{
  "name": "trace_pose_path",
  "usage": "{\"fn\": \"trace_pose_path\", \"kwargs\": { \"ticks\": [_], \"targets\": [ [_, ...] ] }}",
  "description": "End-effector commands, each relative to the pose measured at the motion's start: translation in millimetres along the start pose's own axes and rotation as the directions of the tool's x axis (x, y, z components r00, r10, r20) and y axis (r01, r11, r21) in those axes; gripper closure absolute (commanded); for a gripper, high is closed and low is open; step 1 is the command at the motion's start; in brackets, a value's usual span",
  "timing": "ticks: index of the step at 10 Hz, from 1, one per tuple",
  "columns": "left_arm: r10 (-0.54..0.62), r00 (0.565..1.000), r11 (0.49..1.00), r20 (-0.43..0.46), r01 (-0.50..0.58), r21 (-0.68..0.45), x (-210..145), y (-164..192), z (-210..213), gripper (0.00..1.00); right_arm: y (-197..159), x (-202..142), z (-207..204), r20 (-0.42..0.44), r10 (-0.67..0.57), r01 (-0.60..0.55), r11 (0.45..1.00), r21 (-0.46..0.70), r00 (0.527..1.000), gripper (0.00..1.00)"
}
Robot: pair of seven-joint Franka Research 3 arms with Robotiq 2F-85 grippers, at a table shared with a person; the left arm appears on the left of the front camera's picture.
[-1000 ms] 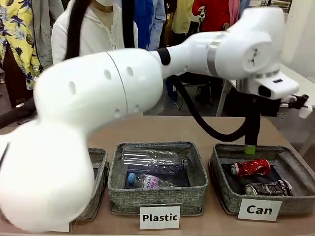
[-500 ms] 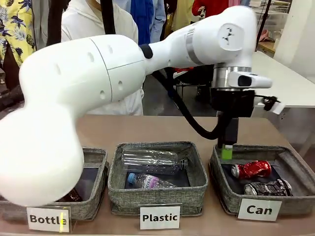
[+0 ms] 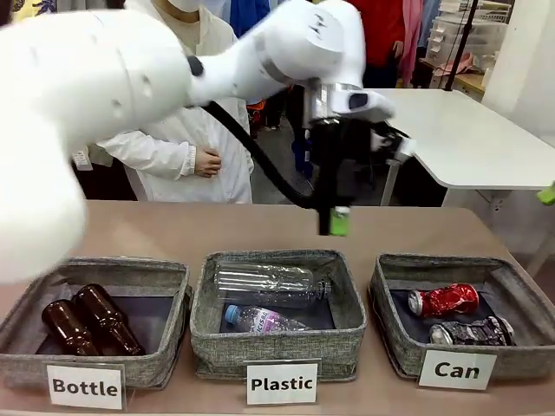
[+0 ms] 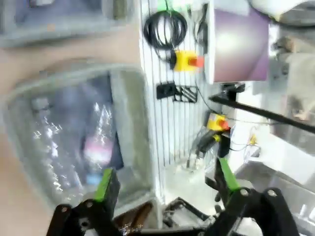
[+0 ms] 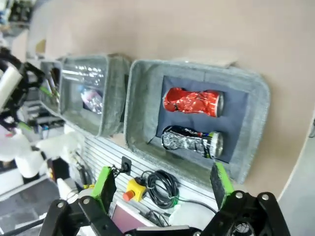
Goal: Sort the can waste into the basket.
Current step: Pick up the can waste from the table and place it in the right Fabric basket.
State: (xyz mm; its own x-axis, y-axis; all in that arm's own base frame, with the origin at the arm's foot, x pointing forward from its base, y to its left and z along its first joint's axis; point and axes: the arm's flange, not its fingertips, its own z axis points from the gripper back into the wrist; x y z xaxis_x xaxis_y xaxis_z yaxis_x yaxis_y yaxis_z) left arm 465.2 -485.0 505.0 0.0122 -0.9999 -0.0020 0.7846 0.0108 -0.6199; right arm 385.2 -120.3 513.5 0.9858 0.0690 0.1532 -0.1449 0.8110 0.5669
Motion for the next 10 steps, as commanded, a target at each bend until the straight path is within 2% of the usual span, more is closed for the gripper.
{"fn": "trace_pose_path", "kwargs": {
  "ticks": [1,2,3,4,5,6,8,9,10],
  "targets": [
    [0.031,0.995,0.988,-0.091,-0.044,-0.145,-88.5,-31.4,-60.9,0.00,15.2,13.5,-23.8,-0.082,0.028,-0.033,0.997,-0.062,0.996,0.00],
    [0.004,0.985,0.970,-0.174,-0.047,-0.239,-112.9,-36.2,-78.6,0.00,23.4,18.9,-38.3,-0.120,0.052,-0.059,0.997,-0.059,0.991,0.00],
    [0.113,0.983,0.950,-0.144,-0.149,-0.273,-146.1,-41.0,-87.6,0.00,30.0,23.9,-52.7,-0.154,0.066,-0.075,0.996,-0.055,0.986,0.00],
    [0.213,0.977,0.948,-0.009,-0.209,-0.242,-182.7,-50.2,-87.7,0.00,38.2,30.6,-66.6,-0.172,0.078,-0.086,0.995,-0.044,0.982,0.00],
    [0.314,0.936,0.940,0.158,-0.284,-0.187,-224.7,-66.5,-92.0,0.00,54.5,35.6,-84.8,-0.194,0.116,-0.117,0.993,0.005,0.974,0.00],
    [0.345,0.891,0.937,0.296,-0.309,-0.164,-255.4,-79.1,-106.5,0.00,71.0,37.8,-105.7,-0.227,0.154,-0.143,0.988,0.064,0.962,0.00],
    [0.494,0.746,0.868,0.447,-0.448,-0.213,-314.0,-92.0,-141.0,0.00,104.4,42.6,-151.4,-0.246,0.148,-0.117,0.984,0.136,0.958,0.00],
    [0.583,0.565,0.798,0.584,-0.535,-0.279,-355.5,-97.5,-158.2,0.00,123.2,45.0,-170.7,-0.189,0.065,-0.027,0.980,0.197,0.980,0.00],
    [0.563,0.400,0.786,0.723,-0.530,-0.319,-390.1,-100.4,-172.4,0.00,132.4,47.6,-180.8,-0.152,-0.006,0.047,0.963,0.265,0.988,0.00]
  ]
}}
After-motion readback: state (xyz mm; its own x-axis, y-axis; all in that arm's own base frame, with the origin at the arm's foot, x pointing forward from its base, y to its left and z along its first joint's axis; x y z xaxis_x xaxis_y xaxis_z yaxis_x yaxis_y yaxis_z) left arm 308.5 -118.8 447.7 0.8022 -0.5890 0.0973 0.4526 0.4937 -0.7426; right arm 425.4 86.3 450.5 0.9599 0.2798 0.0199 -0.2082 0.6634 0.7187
